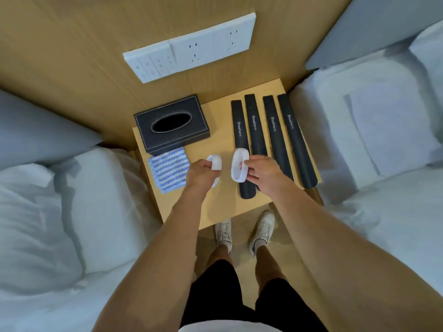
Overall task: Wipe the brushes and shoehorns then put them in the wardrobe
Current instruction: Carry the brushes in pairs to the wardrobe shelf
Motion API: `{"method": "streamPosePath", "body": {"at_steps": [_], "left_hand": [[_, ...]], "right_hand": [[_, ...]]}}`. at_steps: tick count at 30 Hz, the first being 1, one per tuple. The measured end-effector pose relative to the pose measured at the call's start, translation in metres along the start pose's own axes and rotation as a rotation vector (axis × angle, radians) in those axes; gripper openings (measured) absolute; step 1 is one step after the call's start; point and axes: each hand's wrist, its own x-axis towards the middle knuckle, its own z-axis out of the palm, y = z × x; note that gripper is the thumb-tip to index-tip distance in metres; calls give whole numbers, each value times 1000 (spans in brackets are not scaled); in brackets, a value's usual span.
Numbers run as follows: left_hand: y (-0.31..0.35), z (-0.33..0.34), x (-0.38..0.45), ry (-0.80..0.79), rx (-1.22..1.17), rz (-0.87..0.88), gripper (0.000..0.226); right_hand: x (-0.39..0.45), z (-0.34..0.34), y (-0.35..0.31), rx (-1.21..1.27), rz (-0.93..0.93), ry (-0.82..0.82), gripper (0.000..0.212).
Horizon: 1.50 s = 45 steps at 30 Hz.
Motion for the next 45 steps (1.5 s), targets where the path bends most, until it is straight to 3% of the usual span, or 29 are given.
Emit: {"method": "streamPosePath", "body": {"at_steps": [5, 11, 14, 20, 30, 36, 45], "left_hand": [[60, 16, -18, 11, 148, 247, 16], [135, 57, -81, -98, 287, 600, 22], [162, 86, -127, -164, 310, 748, 19], [181, 156, -234, -274, 317, 1035, 15], [124, 280, -431, -578, 311, 1442, 17], [58, 345, -528, -824, 332, 1541, 17], [-50, 429, -646, -1223, 482, 1576, 17]], "right_hand": [[-40, -48, -28, 48, -178, 112, 29], [-111, -128, -49, 116, -378, 324, 27], [-149, -173, -40, 155, -481, 400, 28], [-227, -266, 1, 424, -667, 470, 9], [-361, -406, 127, 704, -940, 722, 14], [-424, -464, 232, 806, -979, 937, 17], [-488, -514, 374, 975, -882, 1272, 15]]}}
